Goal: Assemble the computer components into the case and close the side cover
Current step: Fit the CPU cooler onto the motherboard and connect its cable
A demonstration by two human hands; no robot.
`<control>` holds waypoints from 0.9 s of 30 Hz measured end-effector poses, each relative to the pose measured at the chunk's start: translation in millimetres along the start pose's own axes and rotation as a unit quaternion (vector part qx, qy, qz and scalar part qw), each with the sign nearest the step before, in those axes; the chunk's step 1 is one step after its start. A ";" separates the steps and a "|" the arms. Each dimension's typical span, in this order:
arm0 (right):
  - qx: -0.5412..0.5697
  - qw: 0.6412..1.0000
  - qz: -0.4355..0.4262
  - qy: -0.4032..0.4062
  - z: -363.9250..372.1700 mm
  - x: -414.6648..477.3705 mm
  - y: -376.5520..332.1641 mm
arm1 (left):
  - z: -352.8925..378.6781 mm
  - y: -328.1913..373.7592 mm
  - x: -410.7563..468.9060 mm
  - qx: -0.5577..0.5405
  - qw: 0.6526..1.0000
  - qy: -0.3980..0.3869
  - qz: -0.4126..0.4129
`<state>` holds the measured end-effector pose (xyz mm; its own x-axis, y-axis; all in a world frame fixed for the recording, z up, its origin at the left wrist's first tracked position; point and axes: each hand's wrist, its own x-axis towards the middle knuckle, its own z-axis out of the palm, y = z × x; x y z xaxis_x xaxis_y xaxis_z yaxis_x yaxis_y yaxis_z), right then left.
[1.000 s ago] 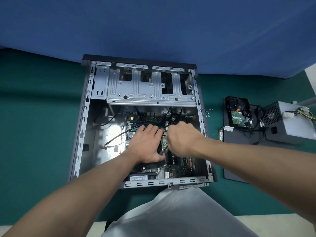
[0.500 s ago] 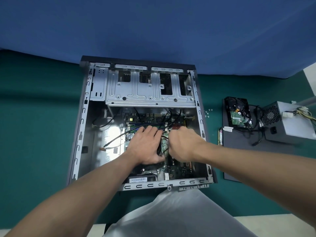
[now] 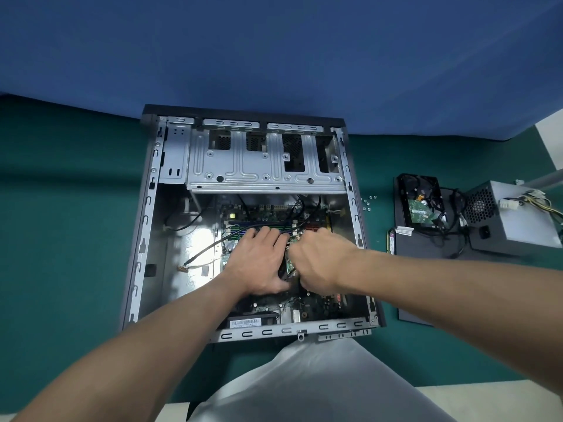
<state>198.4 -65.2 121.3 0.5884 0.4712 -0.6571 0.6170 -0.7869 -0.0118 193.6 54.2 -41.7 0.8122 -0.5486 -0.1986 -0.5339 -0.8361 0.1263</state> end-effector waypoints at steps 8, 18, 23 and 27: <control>-0.072 0.996 -0.014 -0.057 -3.2 -0.9 0.4 | -2.2 0.2 2.4 0.023 0.999 -0.025 0.012; 0.122 0.990 0.064 0.020 5.3 5.2 0.0 | 1.2 4.3 4.1 0.034 0.999 -0.024 -0.011; 0.043 0.997 0.030 -0.062 0.4 -4.0 -5.2 | 1.7 4.8 4.4 0.026 0.999 -0.021 -0.012; -0.130 0.985 -0.105 0.033 -1.5 -4.7 1.1 | 0.1 4.8 4.4 0.015 0.999 -0.032 -0.016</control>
<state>197.1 -67.7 125.6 0.4607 0.6442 -0.6105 0.8366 -0.5449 0.0563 194.5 47.8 -42.1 0.8126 -0.5197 -0.2637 -0.5159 -0.8520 0.0895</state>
